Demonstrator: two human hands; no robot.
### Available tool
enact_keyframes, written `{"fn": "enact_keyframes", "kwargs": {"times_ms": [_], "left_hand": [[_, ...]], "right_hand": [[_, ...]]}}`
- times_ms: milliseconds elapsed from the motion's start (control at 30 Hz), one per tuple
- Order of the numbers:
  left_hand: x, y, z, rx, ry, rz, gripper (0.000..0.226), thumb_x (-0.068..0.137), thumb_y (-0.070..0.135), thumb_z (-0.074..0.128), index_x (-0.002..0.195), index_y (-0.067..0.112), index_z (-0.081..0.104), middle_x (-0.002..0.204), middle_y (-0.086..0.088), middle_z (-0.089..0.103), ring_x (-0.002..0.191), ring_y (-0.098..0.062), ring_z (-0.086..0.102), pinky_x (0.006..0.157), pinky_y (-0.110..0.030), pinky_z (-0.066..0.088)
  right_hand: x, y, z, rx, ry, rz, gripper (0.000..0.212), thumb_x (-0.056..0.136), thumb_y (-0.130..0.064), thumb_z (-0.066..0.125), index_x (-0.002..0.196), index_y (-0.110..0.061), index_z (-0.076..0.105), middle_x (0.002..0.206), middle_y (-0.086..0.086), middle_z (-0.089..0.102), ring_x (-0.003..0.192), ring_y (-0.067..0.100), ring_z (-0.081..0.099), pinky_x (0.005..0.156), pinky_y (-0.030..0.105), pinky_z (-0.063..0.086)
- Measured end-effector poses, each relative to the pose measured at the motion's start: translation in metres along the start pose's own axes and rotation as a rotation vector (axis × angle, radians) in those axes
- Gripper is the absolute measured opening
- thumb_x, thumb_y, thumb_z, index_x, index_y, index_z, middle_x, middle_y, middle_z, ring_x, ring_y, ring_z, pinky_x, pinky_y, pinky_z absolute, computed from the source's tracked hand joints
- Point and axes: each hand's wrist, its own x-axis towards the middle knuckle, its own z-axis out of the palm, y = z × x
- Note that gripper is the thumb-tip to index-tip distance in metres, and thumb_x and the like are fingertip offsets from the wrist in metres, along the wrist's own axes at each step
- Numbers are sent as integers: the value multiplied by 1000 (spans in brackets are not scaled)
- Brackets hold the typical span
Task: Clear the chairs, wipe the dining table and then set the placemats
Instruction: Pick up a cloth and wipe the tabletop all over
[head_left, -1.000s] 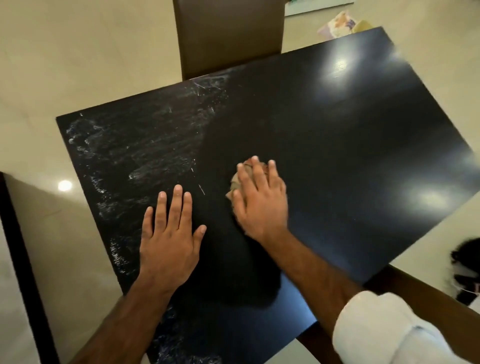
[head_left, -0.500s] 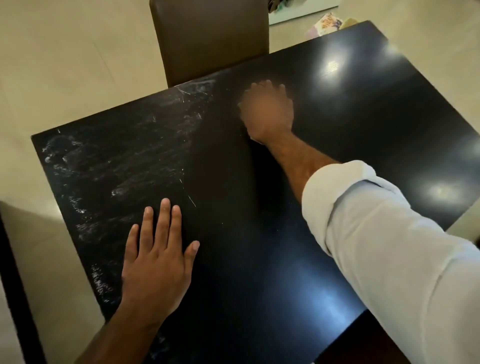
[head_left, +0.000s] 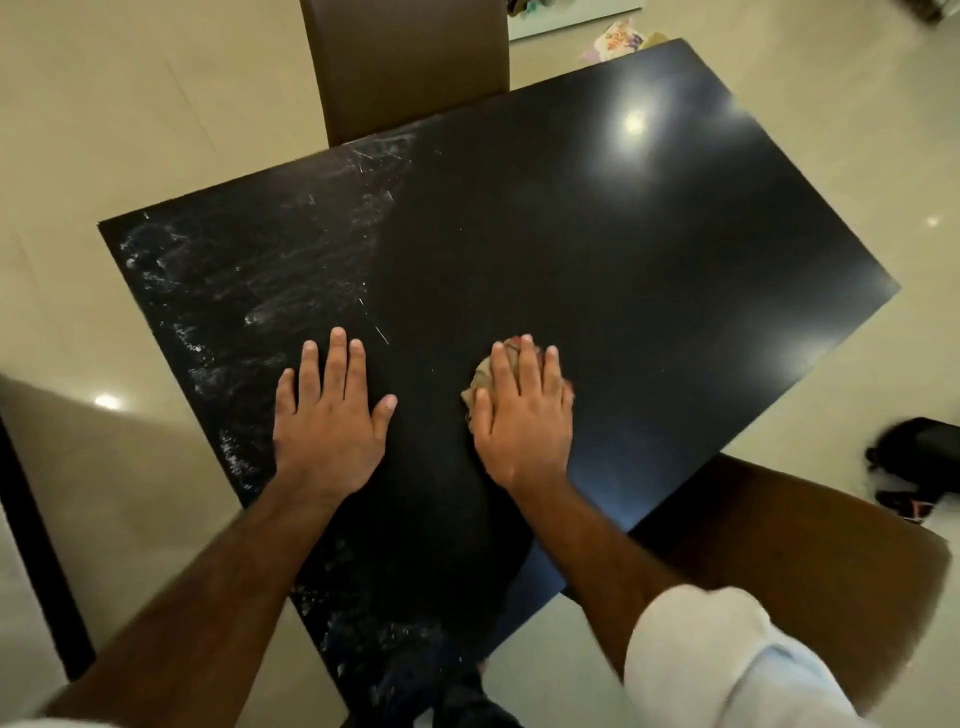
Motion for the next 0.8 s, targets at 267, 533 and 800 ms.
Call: {"fn": "enact_keyframes", "kwargs": {"times_ms": [267,533,800], "left_hand": [[-39,-12,12,-35,19,2,77,114,60,22,177,21,3,185,0,-12,172,-30,-7,137,-55,-2],[-164,-15,57,-32,45,-44,71,114,53,21,176,19,20,186,-6,6,171,-34,6,135,-58,10],[-198,-22,66,6,-4,-9,70,116,49,24,177,23,3,186,0,-8,172,-28,-3,137,-56,4]], "right_hand": [[-161,-16,24,41,-106,-251,69,112,-61,30,175,-35,18,185,0,4,170,33,-7,134,61,13],[-180,-15,29,15,-111,-563,66,114,-56,31,174,-29,25,184,5,11,170,38,0,130,64,25],[-131,2,19,2,-30,-334,67,112,-60,30,172,-32,27,183,5,15,169,39,9,128,66,30]]}}
